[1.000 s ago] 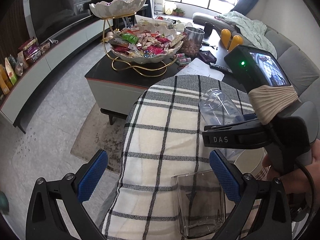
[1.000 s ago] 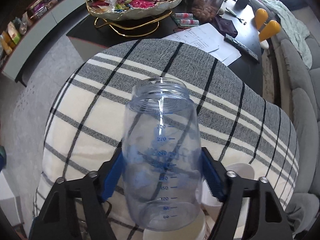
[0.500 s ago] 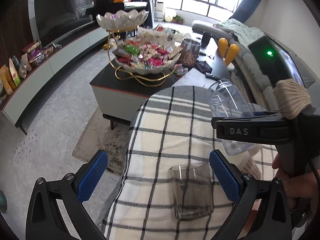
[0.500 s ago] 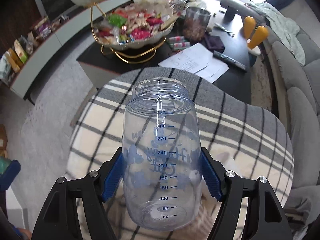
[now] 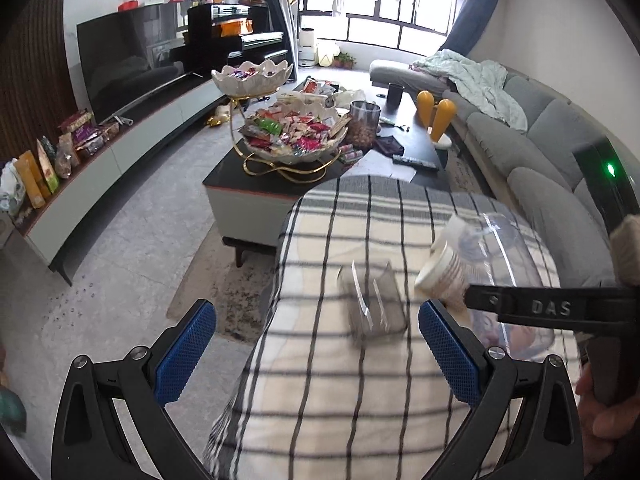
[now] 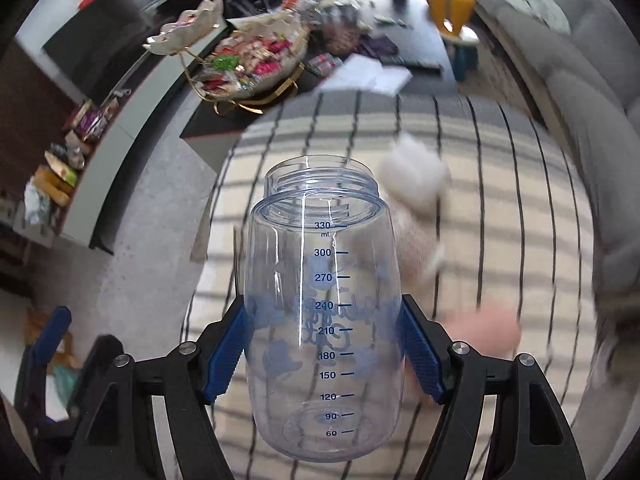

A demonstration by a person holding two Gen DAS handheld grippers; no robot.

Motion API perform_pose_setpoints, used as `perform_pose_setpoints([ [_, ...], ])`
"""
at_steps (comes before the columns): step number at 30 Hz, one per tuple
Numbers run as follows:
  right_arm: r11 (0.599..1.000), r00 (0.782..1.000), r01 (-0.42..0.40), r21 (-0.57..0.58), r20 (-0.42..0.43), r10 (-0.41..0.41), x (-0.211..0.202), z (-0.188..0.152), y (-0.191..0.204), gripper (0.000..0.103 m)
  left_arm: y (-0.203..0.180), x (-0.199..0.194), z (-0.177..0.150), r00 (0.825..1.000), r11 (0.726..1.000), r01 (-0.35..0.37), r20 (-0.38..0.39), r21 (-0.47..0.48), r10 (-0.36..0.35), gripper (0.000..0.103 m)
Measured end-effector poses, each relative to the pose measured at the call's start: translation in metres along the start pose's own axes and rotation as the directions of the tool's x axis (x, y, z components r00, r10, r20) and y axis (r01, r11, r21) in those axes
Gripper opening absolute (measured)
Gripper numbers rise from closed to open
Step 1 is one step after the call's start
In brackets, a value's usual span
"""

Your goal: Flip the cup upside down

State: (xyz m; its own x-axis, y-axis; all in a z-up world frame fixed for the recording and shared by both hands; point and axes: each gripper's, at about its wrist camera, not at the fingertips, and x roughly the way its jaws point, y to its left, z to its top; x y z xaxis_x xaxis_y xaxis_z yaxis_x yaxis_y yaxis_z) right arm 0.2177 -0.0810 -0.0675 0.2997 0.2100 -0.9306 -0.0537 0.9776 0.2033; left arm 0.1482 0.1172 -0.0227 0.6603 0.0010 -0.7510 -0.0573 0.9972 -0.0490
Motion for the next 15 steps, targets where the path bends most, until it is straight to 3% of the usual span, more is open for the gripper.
perform_pose_setpoints([
  [9,0.992,0.992,-0.002,0.125,-0.123,0.017,0.042,-0.087,-0.028,0.072,-0.010,-0.013,-0.064,1.000,0.998,0.005,-0.022,0.059,-0.004,0.103],
  [15,0.988,0.983,-0.014,0.154,-0.180,0.042,0.065,-0.112,-0.027,0.072,-0.006,-0.011,-0.088,0.999,0.998,0.020,-0.044,0.054,-0.017,0.103],
])
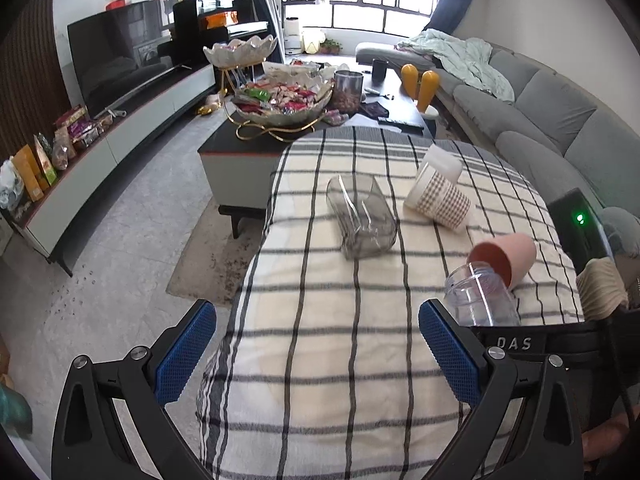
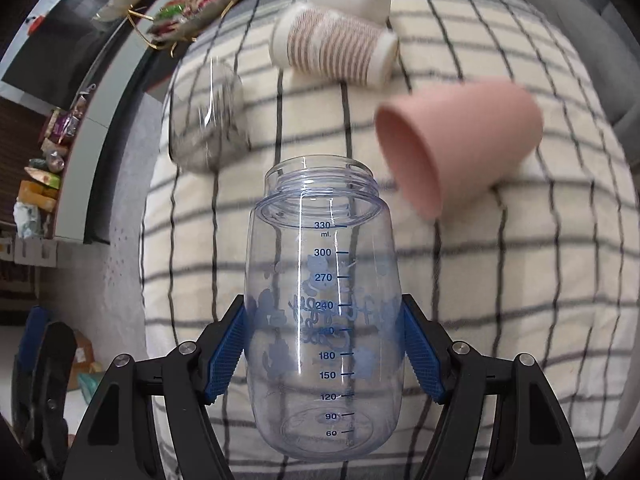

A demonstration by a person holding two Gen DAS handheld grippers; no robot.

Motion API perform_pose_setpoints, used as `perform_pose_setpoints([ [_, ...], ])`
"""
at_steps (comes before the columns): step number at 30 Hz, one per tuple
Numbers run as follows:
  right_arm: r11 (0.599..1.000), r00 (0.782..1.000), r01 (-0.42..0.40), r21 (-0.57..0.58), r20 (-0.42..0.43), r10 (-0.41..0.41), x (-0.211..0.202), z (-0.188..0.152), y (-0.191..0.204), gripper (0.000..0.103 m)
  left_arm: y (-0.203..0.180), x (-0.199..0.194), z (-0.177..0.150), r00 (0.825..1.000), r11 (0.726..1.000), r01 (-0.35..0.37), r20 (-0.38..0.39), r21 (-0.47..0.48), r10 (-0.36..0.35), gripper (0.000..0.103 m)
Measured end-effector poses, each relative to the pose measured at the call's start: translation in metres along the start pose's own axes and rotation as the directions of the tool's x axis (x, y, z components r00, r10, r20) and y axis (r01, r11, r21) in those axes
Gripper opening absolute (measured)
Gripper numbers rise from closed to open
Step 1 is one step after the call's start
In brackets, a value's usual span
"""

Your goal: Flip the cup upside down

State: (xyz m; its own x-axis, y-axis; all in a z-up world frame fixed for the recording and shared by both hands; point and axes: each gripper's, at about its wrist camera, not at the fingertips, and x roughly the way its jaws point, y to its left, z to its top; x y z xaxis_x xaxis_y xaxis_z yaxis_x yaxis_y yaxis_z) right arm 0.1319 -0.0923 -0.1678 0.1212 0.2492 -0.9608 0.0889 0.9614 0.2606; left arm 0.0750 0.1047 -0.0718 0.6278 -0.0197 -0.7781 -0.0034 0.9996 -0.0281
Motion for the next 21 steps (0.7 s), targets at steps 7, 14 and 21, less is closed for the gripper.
perform_pose_setpoints([
  [7,1.000,0.999,-0.015,0.014,-0.028,0.015,0.019,-0.009,0.011,0.072,0.013,0.006,-0.011,1.000,1.000,-0.013,-0.023,-0.022,0.012,0.103],
  [14,1.000,1.000,-0.011,0.022,0.015,0.010,0.028,-0.013,0.008,0.073,0.015,0.008,-0.014,1.000,1.000,-0.017,-0.021,-0.021,0.016,0.103],
  [21,1.000,0.998,-0.023,0.010,0.062,0.022,0.018,-0.017,0.001,0.085,0.009,0.007,-0.017,1.000,1.000,-0.018,-0.013,-0.009,0.018,0.103],
])
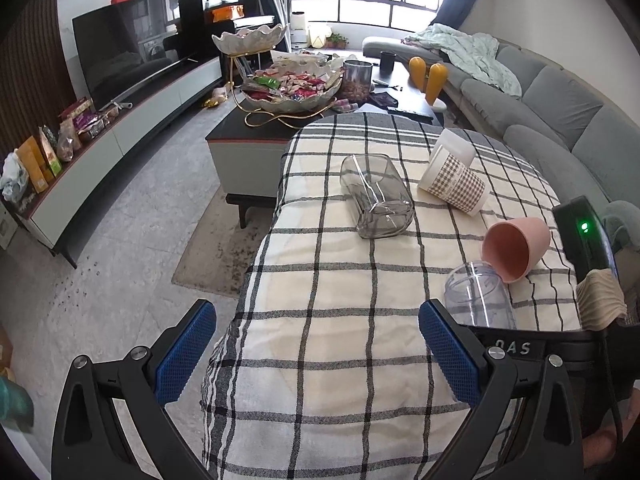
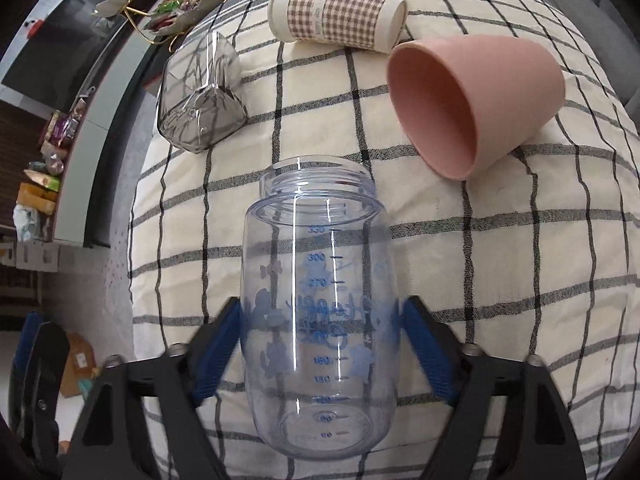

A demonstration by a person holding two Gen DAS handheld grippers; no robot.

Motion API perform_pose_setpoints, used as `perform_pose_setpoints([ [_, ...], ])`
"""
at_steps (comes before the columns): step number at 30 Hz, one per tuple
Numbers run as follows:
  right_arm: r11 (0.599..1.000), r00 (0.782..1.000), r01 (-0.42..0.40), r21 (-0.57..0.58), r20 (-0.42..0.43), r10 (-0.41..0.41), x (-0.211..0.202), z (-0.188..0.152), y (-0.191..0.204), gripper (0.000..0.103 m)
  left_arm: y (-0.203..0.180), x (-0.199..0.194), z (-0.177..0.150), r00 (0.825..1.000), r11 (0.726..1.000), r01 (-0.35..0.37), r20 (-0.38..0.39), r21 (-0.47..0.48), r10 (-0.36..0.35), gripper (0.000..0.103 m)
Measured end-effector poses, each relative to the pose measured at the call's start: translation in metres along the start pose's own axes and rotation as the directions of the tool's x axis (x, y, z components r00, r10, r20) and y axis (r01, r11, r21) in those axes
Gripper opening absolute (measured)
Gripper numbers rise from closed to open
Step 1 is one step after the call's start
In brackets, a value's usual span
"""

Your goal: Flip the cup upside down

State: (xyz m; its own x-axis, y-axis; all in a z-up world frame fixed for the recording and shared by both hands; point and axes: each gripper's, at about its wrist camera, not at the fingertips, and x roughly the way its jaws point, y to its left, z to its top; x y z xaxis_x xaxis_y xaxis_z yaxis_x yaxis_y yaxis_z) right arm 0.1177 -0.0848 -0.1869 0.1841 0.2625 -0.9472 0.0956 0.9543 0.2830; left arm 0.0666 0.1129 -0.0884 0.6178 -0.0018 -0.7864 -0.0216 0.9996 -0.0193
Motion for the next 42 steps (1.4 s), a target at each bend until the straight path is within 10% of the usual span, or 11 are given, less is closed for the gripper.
perform_pose_setpoints([
  [11,1.000,0.975,-0.014,-0.027,0.220,0.019,-0.090,-0.023,-0.032,0.091,-0.027,-0.028,-0.011,0.991,0.997,0.073,0.113,0.004,-0.073,0.103],
  [24,0.978,0.821,0.209,0.024,0.538,-0.189,-0.152,-0.050,-0.103,0.100,-0.104,-0.019,-0.053,0.945,0.980,0.200,0.260,0.022,-0.199,0.103],
  [42,0.968,0.701,0.228,0.106,0.672,-0.239,-0.152,-0.062,-0.144,0.100,-0.139,0.035,-0.079,0.980,0.996,0.078,0.179,0.034,-0.082,0.103],
])
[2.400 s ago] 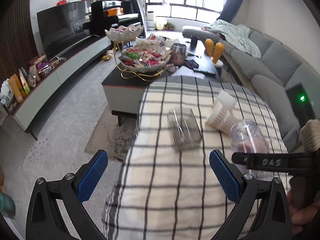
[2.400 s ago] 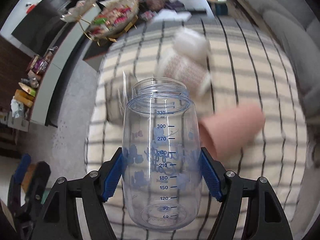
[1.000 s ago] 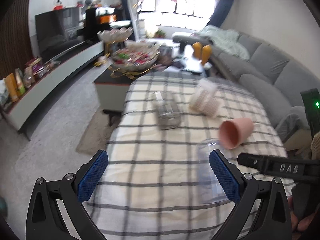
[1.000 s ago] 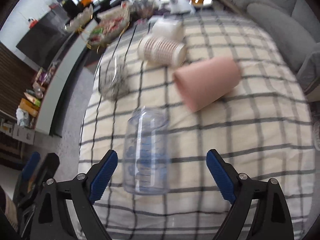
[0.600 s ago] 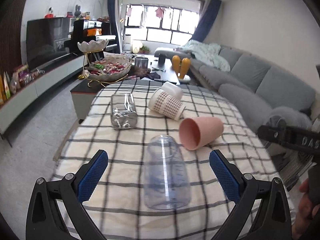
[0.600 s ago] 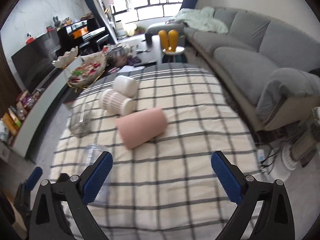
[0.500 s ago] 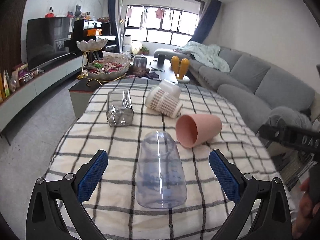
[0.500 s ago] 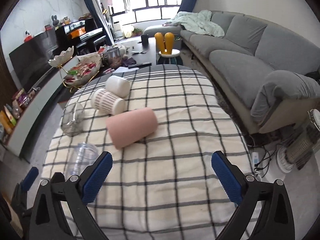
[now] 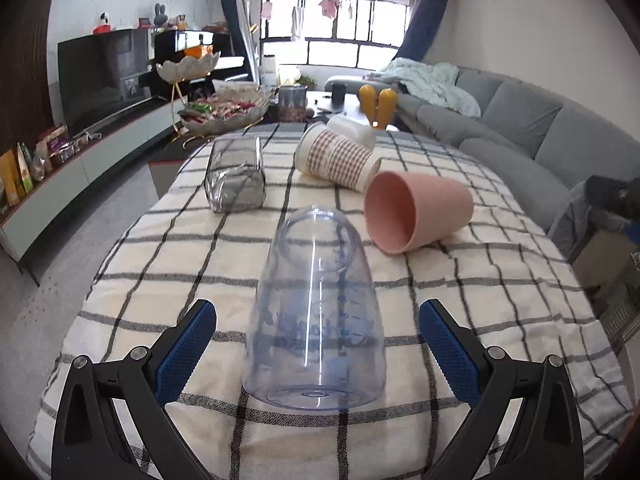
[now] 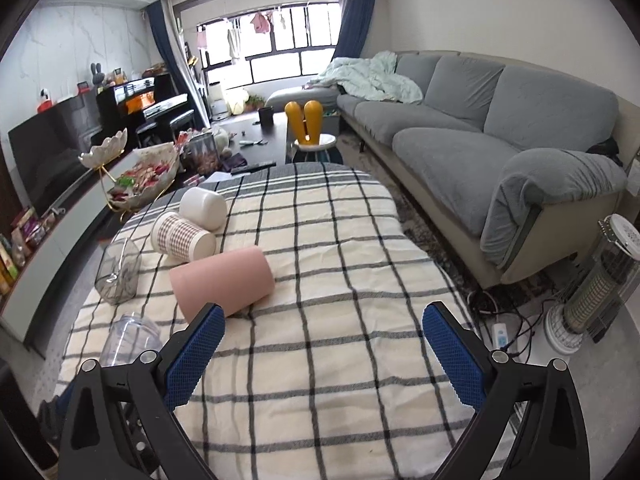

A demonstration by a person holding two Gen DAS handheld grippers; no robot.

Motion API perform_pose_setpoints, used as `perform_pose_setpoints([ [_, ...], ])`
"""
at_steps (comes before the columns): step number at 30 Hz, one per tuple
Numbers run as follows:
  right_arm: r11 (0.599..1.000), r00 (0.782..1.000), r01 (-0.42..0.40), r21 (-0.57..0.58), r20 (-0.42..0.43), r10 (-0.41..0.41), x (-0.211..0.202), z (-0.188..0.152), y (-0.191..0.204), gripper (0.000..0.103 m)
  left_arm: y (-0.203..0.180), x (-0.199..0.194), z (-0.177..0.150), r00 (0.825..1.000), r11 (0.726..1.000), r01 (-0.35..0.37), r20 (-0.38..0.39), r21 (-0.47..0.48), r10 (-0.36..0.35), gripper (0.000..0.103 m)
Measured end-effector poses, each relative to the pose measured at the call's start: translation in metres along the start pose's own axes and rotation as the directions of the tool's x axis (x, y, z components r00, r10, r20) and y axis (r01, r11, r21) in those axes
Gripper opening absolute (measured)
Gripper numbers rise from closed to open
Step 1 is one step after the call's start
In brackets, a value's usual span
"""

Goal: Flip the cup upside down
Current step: 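Open the right gripper and close the left gripper around the standing bottle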

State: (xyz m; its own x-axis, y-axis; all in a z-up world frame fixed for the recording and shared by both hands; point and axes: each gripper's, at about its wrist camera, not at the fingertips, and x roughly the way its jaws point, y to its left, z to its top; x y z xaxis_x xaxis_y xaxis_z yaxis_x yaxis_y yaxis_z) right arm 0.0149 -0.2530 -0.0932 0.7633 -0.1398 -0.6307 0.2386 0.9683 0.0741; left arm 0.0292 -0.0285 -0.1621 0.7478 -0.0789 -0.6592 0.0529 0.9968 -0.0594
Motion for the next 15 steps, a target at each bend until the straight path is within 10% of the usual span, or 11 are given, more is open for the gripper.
perform_pose_setpoints([
  [15,1.000,0.999,0.009,0.024,-0.049,-0.008,0.013,-0.004,-0.005,0.100,0.000,0.023,-0.008,0.998,0.999,-0.030,-0.051,-0.027,0.029,0.097],
])
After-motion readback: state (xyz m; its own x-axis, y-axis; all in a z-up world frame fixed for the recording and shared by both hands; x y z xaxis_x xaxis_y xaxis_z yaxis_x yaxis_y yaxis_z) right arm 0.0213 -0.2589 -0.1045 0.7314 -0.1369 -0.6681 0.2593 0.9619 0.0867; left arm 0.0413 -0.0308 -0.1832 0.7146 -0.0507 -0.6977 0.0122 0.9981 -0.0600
